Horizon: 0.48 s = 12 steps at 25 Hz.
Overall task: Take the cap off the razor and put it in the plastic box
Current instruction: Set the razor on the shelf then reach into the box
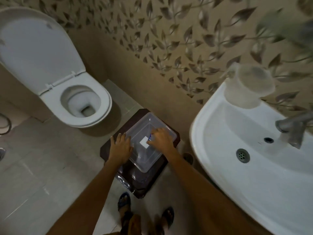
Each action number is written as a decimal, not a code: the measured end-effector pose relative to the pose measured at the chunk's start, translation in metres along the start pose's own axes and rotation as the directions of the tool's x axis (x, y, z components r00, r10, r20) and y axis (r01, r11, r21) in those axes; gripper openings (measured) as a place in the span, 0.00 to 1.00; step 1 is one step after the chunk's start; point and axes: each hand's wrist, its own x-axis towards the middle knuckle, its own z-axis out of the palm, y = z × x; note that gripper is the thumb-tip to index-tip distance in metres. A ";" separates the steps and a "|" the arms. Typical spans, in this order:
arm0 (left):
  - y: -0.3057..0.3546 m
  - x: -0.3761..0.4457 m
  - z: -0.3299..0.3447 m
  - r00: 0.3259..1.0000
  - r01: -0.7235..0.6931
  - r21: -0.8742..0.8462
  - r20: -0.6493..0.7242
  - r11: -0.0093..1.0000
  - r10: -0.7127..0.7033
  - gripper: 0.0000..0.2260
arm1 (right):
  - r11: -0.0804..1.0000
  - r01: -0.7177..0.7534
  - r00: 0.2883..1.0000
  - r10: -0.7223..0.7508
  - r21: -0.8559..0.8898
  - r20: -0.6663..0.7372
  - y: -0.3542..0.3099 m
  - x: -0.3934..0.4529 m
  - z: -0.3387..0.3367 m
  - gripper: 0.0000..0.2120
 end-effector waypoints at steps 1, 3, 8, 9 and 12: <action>-0.007 0.006 0.011 1.000 -0.003 -0.002 0.007 1.000 0.004 0.23 | 1.000 -0.011 1.000 0.011 0.005 0.003 0.000 0.011 0.021 0.24; -0.014 0.014 0.026 1.000 -0.030 -0.012 -0.008 0.999 0.030 0.23 | 1.000 -0.027 1.000 0.027 0.003 -0.008 0.004 0.024 0.049 0.24; -0.027 0.035 0.052 0.996 -0.078 -0.081 -0.055 0.994 0.074 0.23 | 0.998 -0.054 0.998 0.054 -0.012 -0.022 0.014 0.056 0.101 0.25; -0.028 0.035 0.055 0.996 -0.078 -0.080 -0.059 0.994 0.073 0.23 | 0.998 -0.062 0.998 0.062 -0.019 -0.016 0.016 0.059 0.105 0.25; -0.038 0.042 0.068 0.996 -0.075 -0.084 -0.049 0.994 0.071 0.23 | 0.997 -0.075 0.997 0.075 0.003 0.019 0.018 0.074 0.119 0.25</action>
